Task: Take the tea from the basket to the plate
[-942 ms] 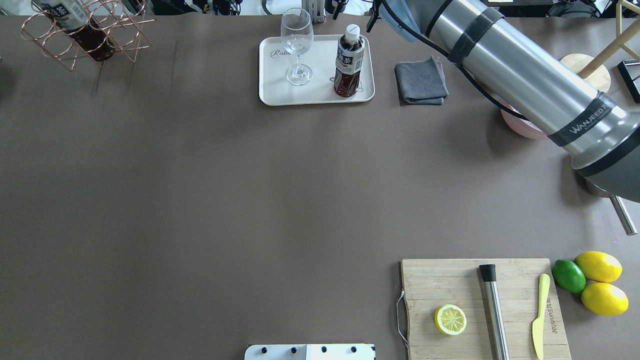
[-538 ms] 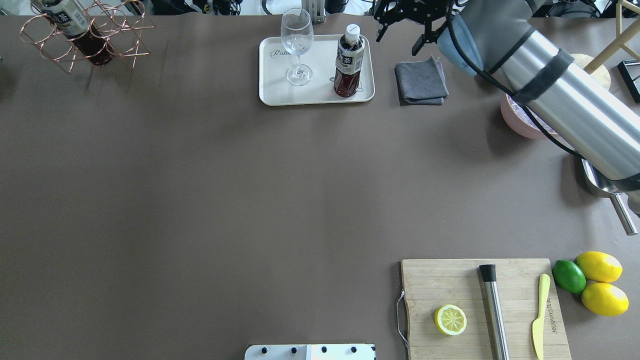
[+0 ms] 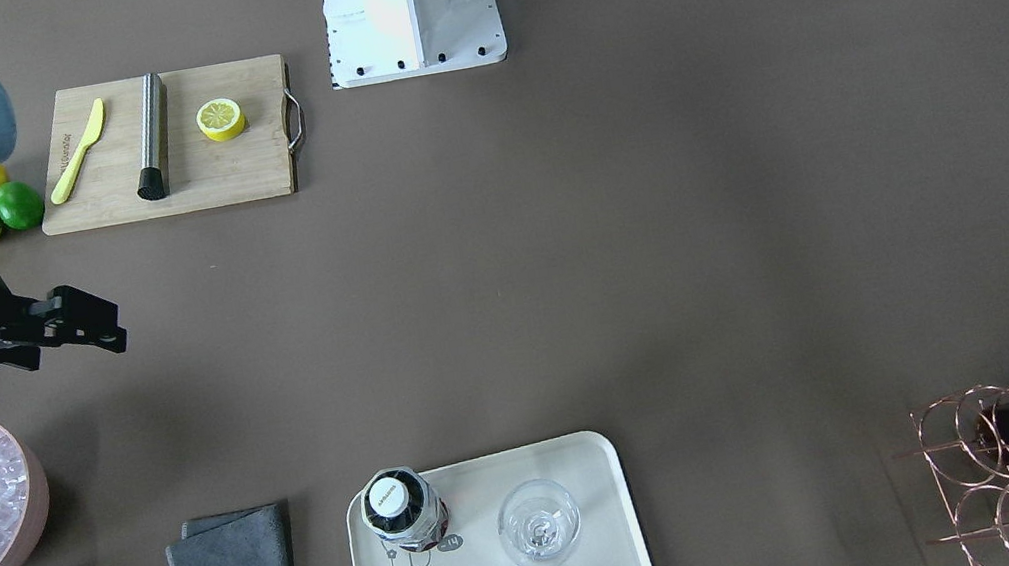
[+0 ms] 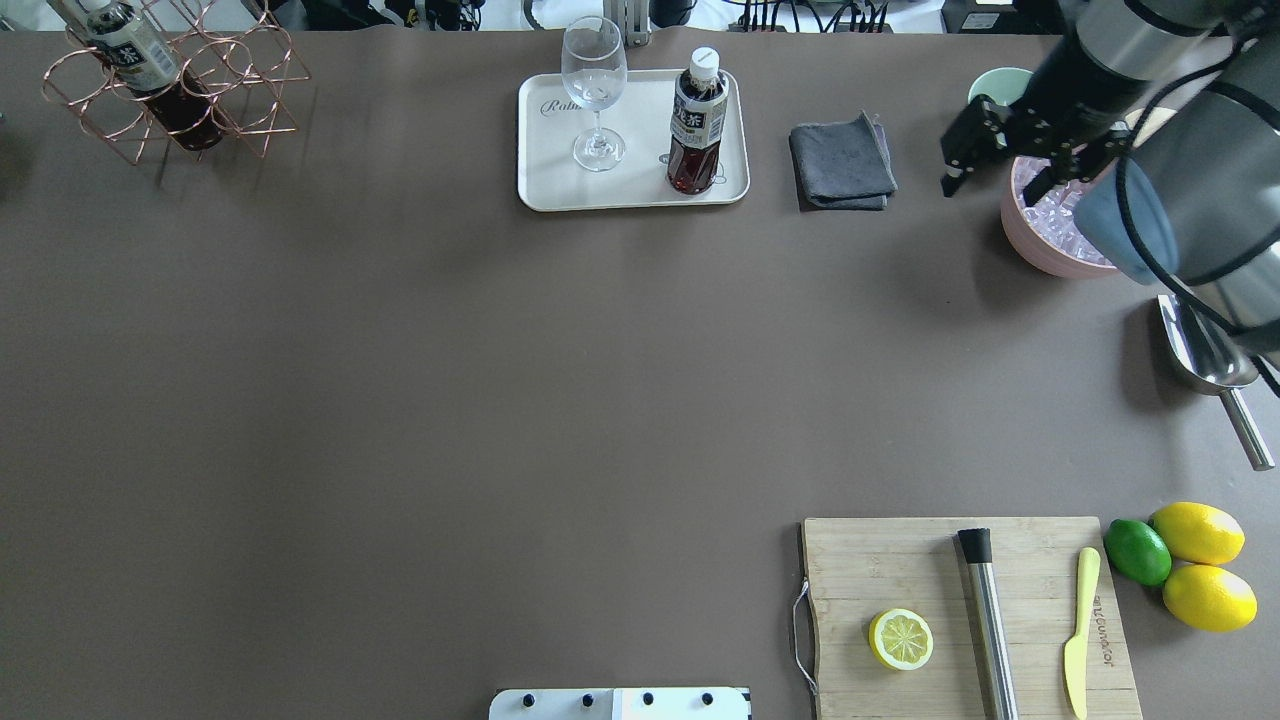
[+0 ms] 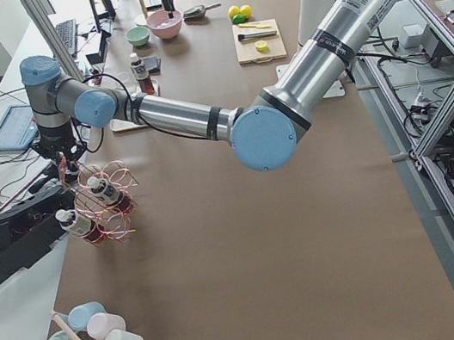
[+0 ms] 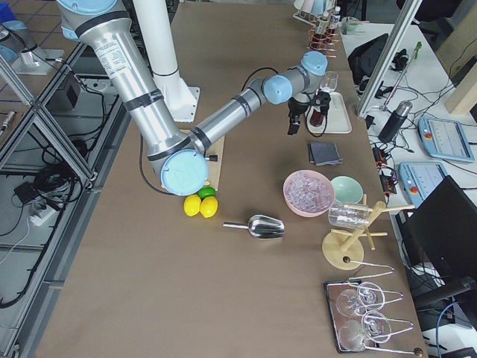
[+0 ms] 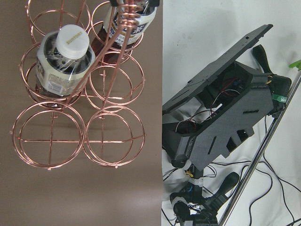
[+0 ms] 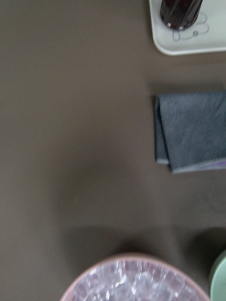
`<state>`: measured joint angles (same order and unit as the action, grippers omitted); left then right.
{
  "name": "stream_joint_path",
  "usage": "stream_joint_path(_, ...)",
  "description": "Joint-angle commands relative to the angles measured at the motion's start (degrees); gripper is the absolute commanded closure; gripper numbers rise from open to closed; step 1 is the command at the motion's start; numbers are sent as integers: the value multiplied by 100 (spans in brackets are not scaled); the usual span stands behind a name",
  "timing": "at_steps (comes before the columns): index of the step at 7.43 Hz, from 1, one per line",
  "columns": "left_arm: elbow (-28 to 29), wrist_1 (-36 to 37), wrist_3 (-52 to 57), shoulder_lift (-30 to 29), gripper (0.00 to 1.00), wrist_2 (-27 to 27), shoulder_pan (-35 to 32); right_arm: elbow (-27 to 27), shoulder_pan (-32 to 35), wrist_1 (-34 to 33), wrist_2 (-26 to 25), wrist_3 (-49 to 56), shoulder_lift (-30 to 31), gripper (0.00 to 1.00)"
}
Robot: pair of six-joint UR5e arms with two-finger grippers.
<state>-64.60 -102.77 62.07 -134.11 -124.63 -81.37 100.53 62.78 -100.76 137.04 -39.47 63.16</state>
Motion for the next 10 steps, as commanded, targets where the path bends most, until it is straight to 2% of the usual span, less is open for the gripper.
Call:
stream_joint_path(1, -35, -24, -28, 77, 100, 0, 86, 898, 713, -506, -354, 2066, 2018, 4)
stream_joint_path(3, -26, -121, -28, 139, 100, 9, 156, 662, 1471, -454, -310, 3281, 3031, 1)
stream_joint_path(5, -35, -129, -37, 131, 100, 0, 183, 75, 2191, -375, -327, 3857, 3253, 1)
stream_joint_path(6, -52, -147, -37, 105, 86, 0, 183, -172, 2542, -253, -353, 4094, 3307, 1)
stream_joint_path(7, -87, -208, -46, 122, 60, 0, 192, -288, 2563, -243, -441, 4088, 3247, 0)
stream_joint_path(8, -96, -165, -72, 113, 3, -8, 166, -280, 2729, -251, -572, 4079, 3272, 0)
stream_joint_path(10, -193, -147, -142, 131, 2, -8, 157, -271, 2844, -243, -591, 4079, 3308, 0)
